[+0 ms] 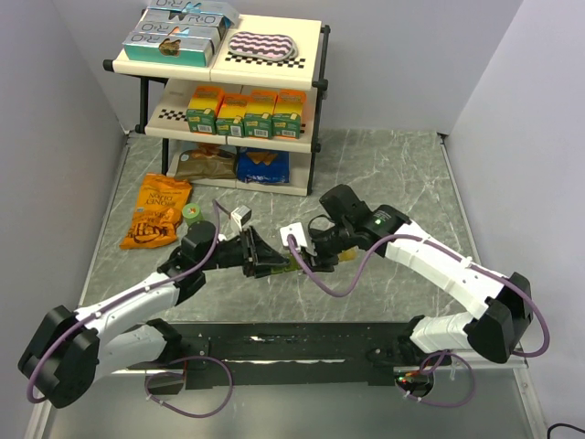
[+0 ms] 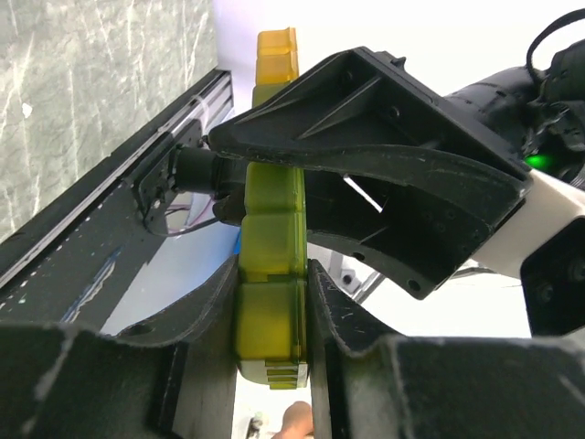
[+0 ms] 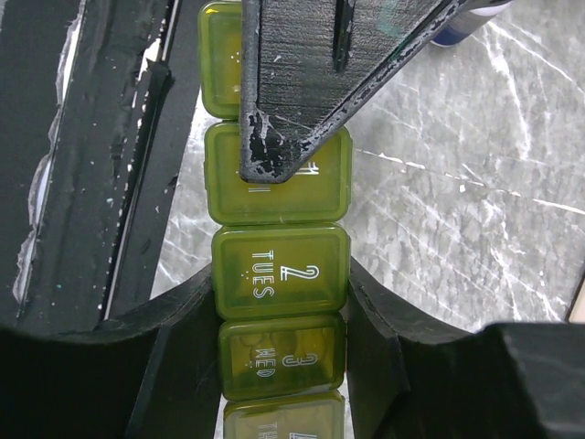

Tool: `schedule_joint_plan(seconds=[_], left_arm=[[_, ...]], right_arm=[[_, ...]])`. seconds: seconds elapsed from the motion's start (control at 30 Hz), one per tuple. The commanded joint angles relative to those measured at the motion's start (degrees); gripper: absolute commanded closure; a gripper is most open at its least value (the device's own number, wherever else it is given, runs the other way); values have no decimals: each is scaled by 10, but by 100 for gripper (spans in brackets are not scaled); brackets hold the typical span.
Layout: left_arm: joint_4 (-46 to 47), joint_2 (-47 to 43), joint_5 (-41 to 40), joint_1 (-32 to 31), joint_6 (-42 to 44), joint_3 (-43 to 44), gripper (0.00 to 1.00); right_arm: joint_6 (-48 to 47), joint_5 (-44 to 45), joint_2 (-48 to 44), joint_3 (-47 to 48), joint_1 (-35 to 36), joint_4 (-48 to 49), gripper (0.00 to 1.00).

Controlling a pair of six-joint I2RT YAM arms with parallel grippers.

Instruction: Sort the pills into containers

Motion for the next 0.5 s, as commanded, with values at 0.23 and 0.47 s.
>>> schedule_joint_plan(seconds=[0.23,0.47], left_arm=[[-253,-21,-58,3,332,150,14],[-344,-85,-111,1,479,179,1]], right_arm=[[25,-125,2,32,-26,-66,87],[48,-179,-11,13,-56,-63,89]])
